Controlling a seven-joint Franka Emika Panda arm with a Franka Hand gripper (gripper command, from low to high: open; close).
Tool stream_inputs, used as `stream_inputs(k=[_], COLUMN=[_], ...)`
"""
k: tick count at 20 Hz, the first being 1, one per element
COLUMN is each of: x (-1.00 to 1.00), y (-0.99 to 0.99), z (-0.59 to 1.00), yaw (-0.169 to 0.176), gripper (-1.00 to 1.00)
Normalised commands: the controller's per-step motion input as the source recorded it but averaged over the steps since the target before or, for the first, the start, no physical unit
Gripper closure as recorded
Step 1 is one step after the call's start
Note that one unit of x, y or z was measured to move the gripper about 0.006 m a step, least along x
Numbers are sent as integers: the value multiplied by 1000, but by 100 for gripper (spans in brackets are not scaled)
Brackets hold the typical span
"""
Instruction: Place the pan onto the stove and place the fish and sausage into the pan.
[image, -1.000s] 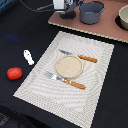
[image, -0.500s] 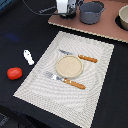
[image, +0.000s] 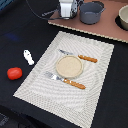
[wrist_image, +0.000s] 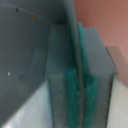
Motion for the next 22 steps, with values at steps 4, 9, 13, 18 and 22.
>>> stream_inputs(k=[4,9,13,18,22], x=[74,52,2,-9,0], y=[89,30,-579,-885,-999], z=[717,610,757,544,303], yaw=[0,0,-31,-16,0], gripper=[-100,-100,-100,-100,-100])
